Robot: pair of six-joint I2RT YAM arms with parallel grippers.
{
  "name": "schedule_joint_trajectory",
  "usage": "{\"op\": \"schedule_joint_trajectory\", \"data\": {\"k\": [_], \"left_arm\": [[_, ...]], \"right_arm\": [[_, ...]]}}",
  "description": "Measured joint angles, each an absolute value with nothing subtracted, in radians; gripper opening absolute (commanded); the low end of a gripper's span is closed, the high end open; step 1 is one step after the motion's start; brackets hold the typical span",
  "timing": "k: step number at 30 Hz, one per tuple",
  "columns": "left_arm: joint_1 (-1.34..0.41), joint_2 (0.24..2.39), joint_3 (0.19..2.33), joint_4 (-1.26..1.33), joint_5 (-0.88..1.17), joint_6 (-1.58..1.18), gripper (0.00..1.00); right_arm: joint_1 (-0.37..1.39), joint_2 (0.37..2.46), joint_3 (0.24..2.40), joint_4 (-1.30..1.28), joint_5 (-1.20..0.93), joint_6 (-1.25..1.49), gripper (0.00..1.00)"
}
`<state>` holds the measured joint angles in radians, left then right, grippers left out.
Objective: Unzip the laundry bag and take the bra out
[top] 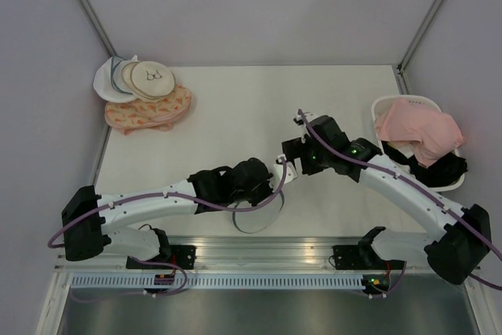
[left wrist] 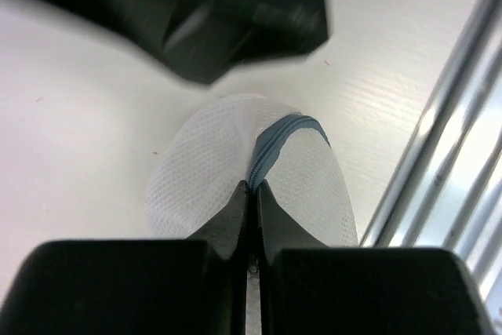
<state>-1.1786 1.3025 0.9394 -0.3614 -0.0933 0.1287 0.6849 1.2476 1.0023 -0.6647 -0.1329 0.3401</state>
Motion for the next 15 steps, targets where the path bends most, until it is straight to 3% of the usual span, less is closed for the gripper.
{"op": "schedule_joint_trajectory", "data": {"k": [7,15], "left_arm": [[-1.175,1.223,0.879,-0.138,-0.366,-0.147,0.02],[-1.168,1.103,0.697,0.086,-0.753,-0.741,0.02]], "right_arm": [[0.637,1.039,0.974,-0.669,0.134,0.406,0.98],[0.637,0.702,0.817,-0.619,0.136,0.471,0.98]]}}
